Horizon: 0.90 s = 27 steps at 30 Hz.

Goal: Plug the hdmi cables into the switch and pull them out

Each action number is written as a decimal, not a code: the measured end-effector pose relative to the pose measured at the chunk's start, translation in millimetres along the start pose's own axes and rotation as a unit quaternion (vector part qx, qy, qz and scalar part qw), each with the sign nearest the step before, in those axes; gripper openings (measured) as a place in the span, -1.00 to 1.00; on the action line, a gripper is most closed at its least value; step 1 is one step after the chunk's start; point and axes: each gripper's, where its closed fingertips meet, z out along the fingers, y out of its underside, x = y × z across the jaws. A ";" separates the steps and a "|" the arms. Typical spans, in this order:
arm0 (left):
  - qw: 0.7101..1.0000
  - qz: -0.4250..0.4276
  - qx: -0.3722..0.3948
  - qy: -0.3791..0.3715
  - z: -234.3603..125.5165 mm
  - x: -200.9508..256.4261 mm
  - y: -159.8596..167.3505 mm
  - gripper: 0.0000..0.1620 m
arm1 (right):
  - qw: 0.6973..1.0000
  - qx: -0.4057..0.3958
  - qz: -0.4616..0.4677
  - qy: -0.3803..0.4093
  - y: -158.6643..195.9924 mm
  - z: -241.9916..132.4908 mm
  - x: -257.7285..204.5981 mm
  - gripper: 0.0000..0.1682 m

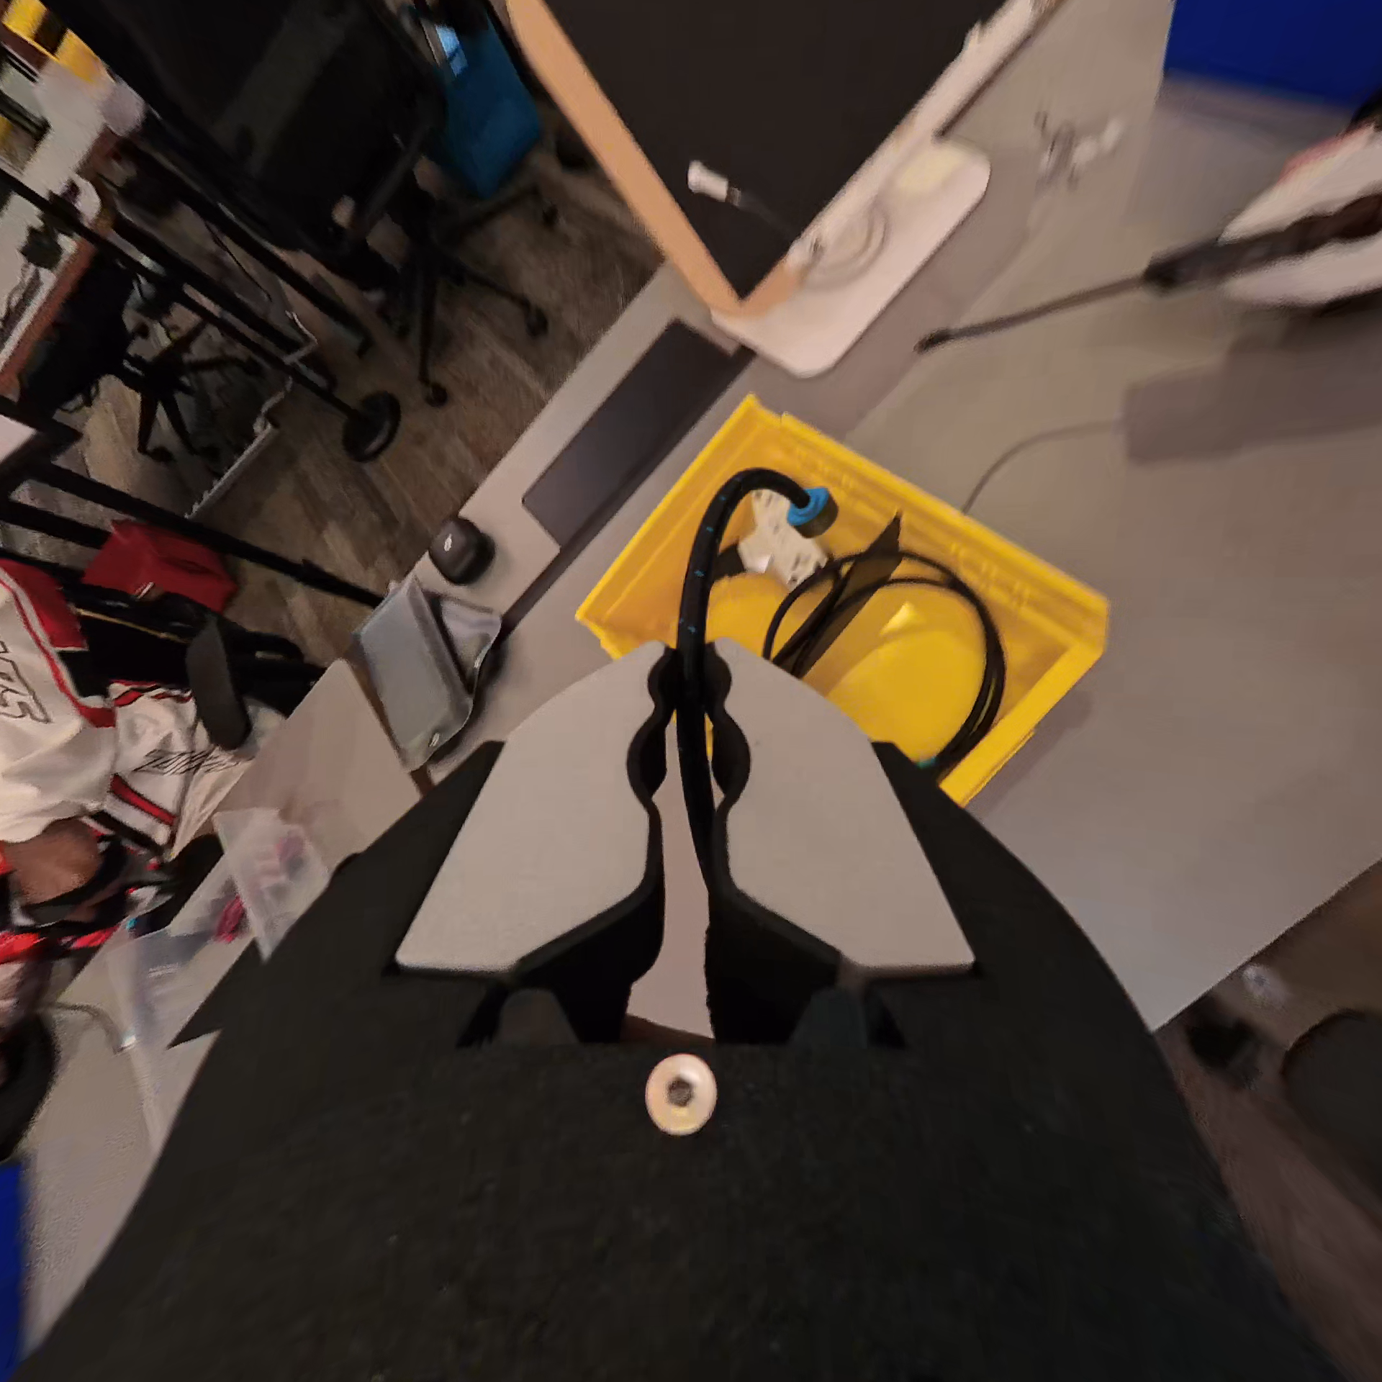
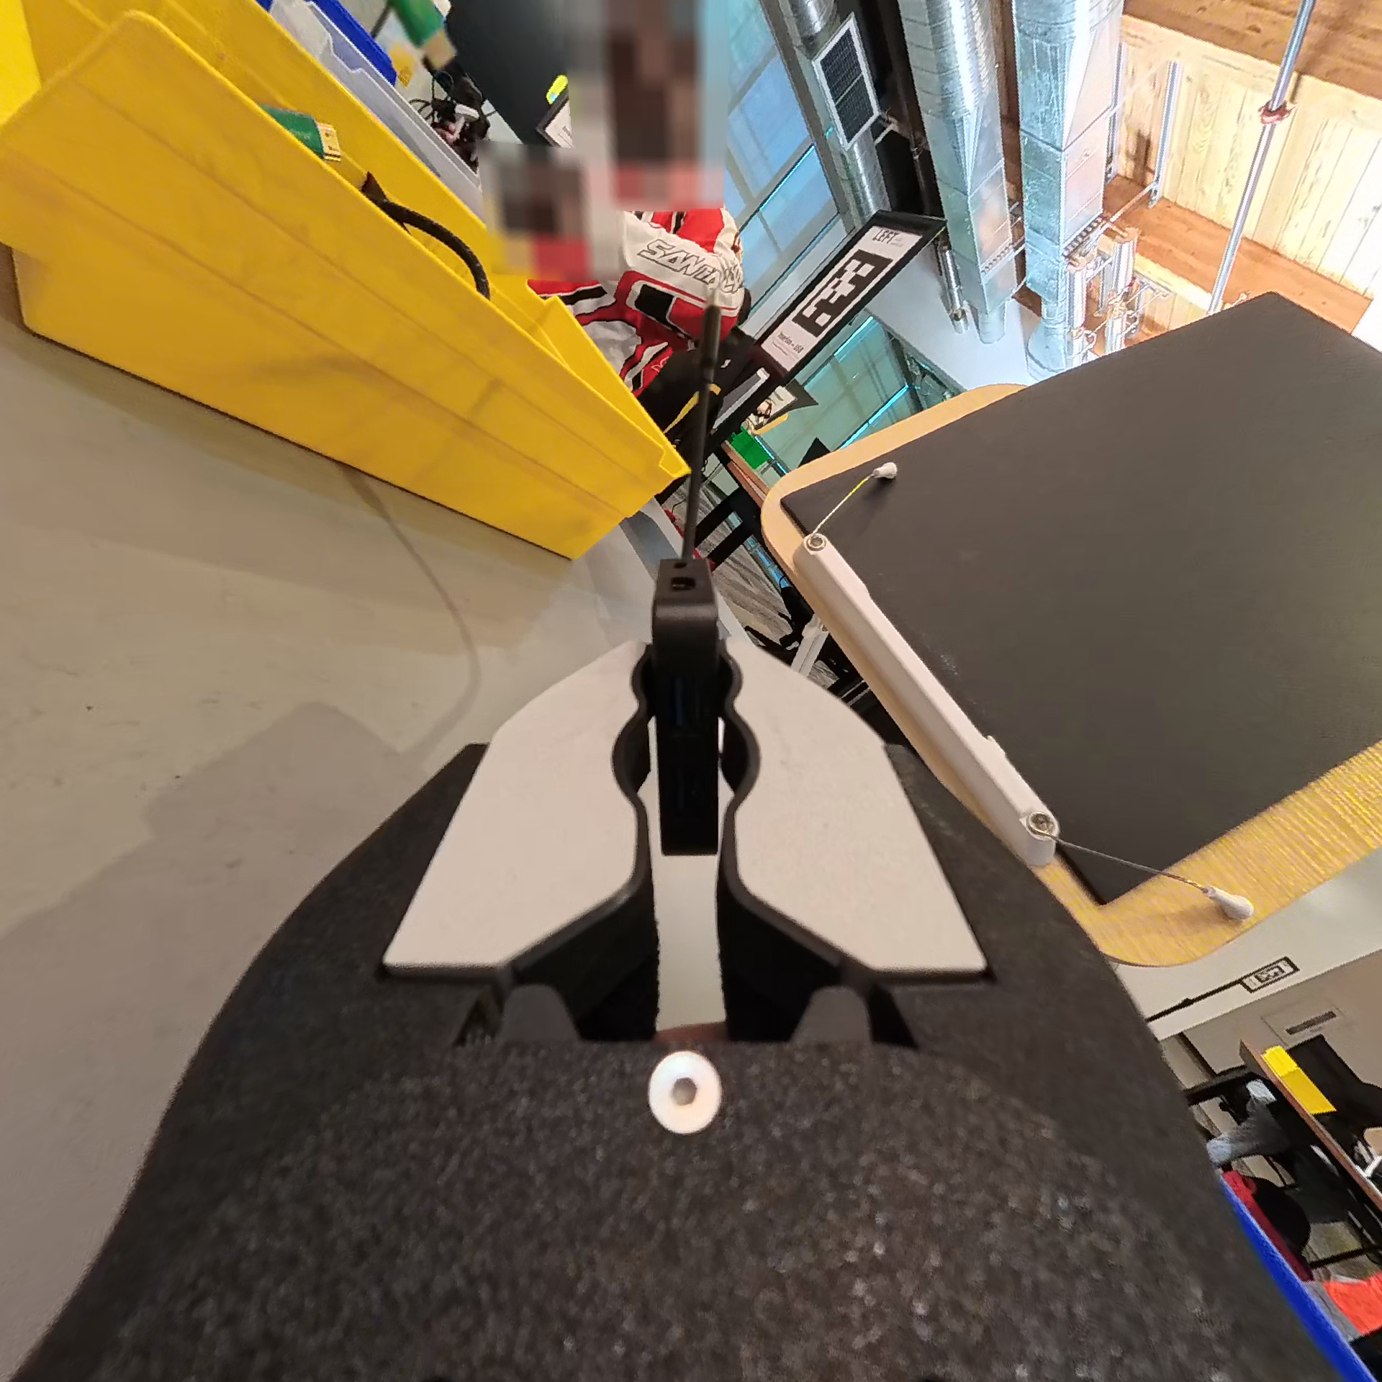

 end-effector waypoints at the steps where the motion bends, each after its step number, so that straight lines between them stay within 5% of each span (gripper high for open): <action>1: 1.000 -0.010 0.026 -0.006 -4.0 7.1 -9.1 -0.92 | 1.000 -0.001 0.000 0.003 0.2 -0.1 1.2 -0.85; 6: 0.984 -0.093 0.154 -0.008 -9.3 70.8 -50.2 -0.92 | 0.999 -0.011 0.013 0.035 4.6 -1.0 14.5 -0.85; 14: 0.973 -0.026 0.224 -0.049 34.6 183.0 -72.7 -0.92 | 0.996 -0.010 0.065 0.062 10.6 -5.0 31.6 -0.85; 17: 0.974 -0.009 0.225 -0.035 69.9 233.4 -57.0 -0.92 | 0.995 -0.010 0.076 0.066 11.9 -5.8 34.7 -0.84; 22: 0.969 0.165 0.177 -0.051 117.7 321.7 -4.7 -0.92 | 0.995 -0.009 0.075 0.065 11.7 -5.9 34.4 -0.84; 27: 0.974 0.159 0.157 -0.032 129.7 364.5 25.5 -0.92 | 0.996 -0.010 0.067 0.057 10.8 -4.5 30.5 -0.84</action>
